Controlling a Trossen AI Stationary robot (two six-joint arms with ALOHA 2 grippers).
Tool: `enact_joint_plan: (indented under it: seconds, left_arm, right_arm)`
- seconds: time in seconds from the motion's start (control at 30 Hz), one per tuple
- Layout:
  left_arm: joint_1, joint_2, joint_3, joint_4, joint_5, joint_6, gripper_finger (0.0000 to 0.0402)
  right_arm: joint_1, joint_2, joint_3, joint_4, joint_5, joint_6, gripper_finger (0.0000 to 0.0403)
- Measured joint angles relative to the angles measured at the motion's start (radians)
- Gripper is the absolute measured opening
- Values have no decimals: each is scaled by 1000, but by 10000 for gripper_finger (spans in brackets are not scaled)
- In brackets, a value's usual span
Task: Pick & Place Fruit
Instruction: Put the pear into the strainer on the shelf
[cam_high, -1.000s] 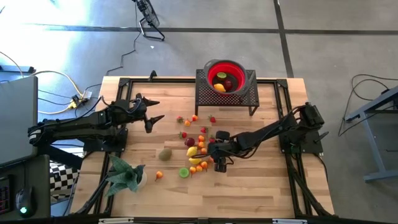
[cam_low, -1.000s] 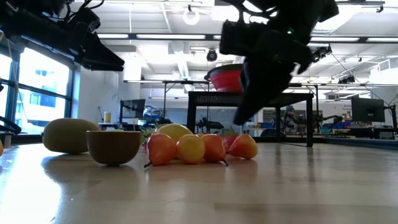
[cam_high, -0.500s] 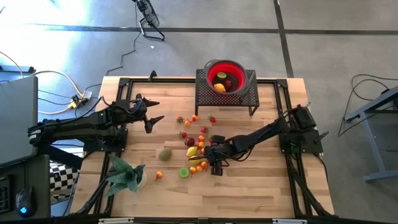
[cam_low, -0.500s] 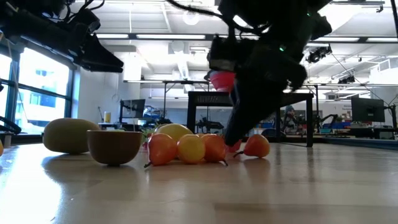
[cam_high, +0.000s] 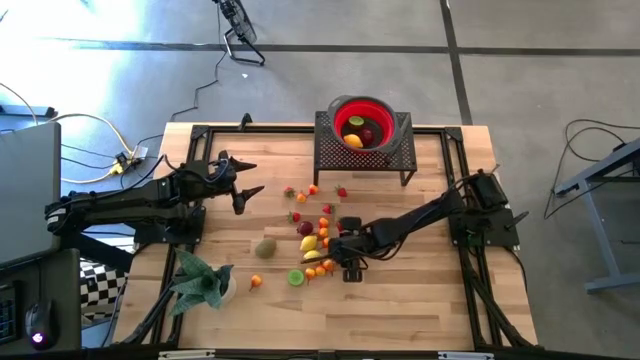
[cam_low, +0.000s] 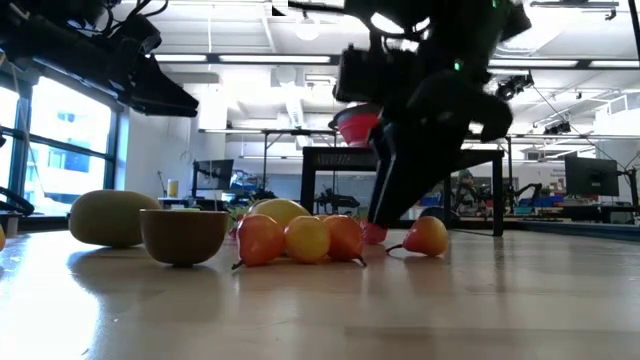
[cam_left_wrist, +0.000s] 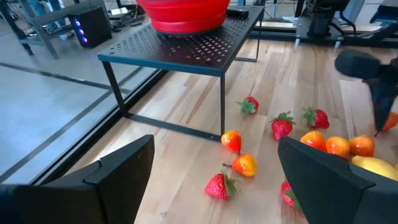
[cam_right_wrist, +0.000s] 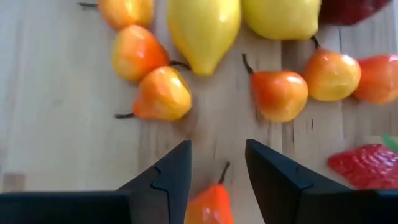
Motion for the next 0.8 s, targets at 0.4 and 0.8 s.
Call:
enact_joint_plan:
  seconds: [0.4, 0.8]
  left_arm:
    - [0, 0, 0, 0, 0, 0, 337]
    - [0, 0, 0, 1, 1, 0, 337]
  right_arm:
    - [-68, 11, 220, -368, -17, 231, 144]
    - [-95, 12, 230, -392, -68, 221, 144]
